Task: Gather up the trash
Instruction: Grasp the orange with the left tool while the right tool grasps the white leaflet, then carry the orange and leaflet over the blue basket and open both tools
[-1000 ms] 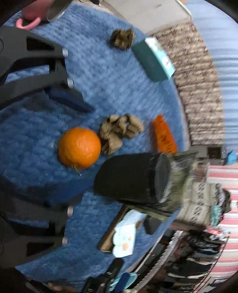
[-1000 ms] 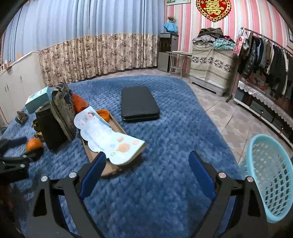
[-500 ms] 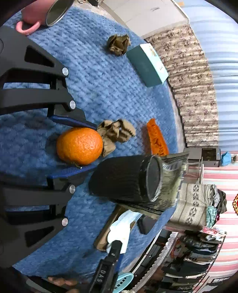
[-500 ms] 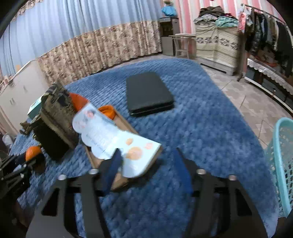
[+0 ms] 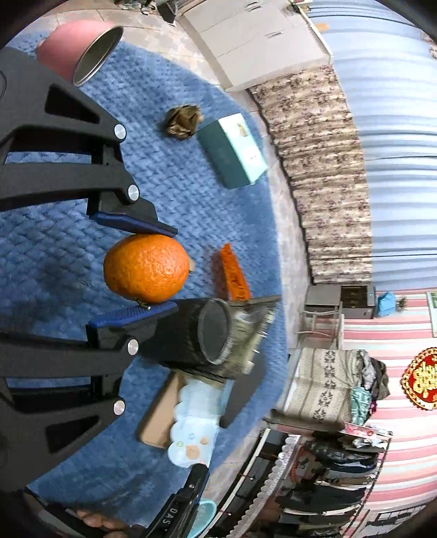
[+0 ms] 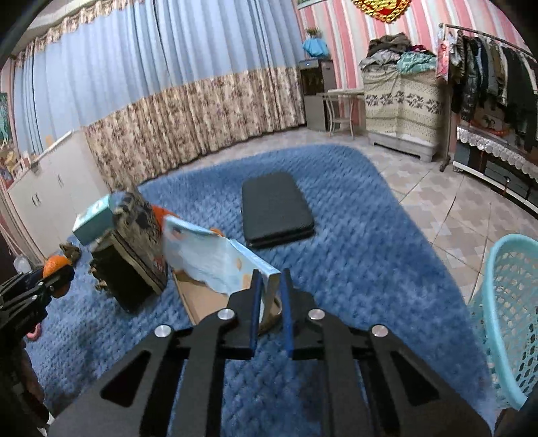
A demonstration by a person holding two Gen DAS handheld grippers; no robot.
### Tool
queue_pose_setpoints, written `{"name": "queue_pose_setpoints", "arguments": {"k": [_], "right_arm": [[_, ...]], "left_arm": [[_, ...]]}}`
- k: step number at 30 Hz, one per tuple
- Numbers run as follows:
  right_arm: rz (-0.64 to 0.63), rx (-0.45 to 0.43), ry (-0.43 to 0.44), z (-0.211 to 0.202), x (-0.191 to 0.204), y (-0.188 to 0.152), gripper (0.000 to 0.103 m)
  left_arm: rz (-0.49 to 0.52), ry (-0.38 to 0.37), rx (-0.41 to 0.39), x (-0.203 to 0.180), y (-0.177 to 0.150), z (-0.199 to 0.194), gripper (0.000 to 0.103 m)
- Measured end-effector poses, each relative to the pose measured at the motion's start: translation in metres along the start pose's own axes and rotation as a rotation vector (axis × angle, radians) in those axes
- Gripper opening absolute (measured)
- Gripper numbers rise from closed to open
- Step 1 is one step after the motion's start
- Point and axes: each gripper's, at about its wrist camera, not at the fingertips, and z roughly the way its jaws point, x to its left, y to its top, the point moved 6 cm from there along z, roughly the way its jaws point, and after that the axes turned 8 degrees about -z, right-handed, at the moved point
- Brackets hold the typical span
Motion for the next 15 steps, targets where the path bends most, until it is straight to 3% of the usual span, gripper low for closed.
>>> {"name": "queue_pose_setpoints", "arguments": {"k": [15], "right_arm": [[0.08, -0.184, -0.144, -0.091, -0.075, 0.015, 0.009]], "left_arm": [[0.032, -0.082, -0.111, -0.048, 0.037, -0.043, 0.038]]}}
